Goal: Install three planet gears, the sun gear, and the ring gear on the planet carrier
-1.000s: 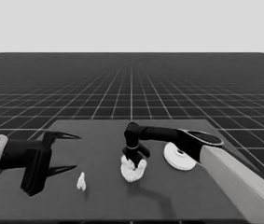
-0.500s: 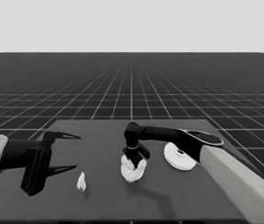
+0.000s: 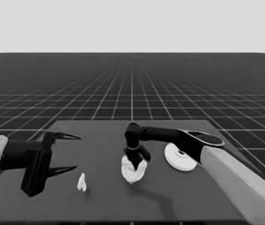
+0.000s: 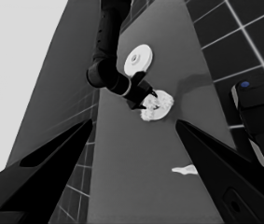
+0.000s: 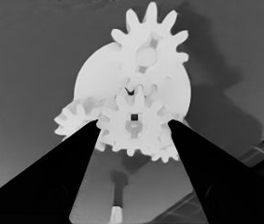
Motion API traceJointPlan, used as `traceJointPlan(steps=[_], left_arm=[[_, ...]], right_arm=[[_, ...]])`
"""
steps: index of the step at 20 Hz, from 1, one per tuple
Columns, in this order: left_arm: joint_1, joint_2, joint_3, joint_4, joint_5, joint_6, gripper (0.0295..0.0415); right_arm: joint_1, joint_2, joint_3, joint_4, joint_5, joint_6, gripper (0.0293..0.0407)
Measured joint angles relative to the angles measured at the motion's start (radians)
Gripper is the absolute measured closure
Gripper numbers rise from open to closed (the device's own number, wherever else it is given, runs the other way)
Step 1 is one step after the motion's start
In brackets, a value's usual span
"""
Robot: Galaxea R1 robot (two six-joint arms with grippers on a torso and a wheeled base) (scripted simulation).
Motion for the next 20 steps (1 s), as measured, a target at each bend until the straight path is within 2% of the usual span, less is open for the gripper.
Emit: traceJointPlan(steps=[2, 3, 5, 10, 11, 12, 13, 16, 20], left_arm=[[0.0, 0.0, 0.0, 0.0, 0.0, 0.0, 0.0326], [0.0, 0.0, 0.0, 0.0, 0.0, 0.0, 0.0326], [0.0, 0.0, 0.0, 0.0, 0.0, 0.0, 0.0326], [0.0, 0.0, 0.0, 0.0, 0.0, 0.0, 0.0326], [0.0, 0.0, 0.0, 0.0, 0.0, 0.0, 0.0326], [0.0, 0.0, 0.0, 0.0, 0.0, 0.0, 0.0326], [0.0, 0.0, 0.0, 0.0, 0.0, 0.0, 0.0326], [0.0, 0.0, 0.0, 0.0, 0.0, 0.0, 0.0326], [0.0, 0.0, 0.0, 0.0, 0.0, 0.0, 0.0326]], right_arm=[[0.0, 0.0, 0.0, 0.0, 0.0, 0.01, 0.0331], [0.0, 0.0, 0.0, 0.0, 0.0, 0.012, 0.032], [0.0, 0.0, 0.0, 0.0, 0.0, 0.014, 0.0316], [0.0, 0.0, 0.0, 0.0, 0.0, 0.015, 0.0315], [0.048, -0.009, 0.039, 0.042, -0.027, -0.378, 0.0307], [0.086, -0.012, 0.057, 0.069, -0.037, -0.625, 0.0309], [0.108, -0.014, 0.065, 0.087, -0.04, -0.773, 0.0312], [0.131, -0.016, 0.072, 0.108, -0.04, -0.944, 0.0315], [0.136, -0.017, 0.073, 0.114, -0.04, -0.983, 0.0315]])
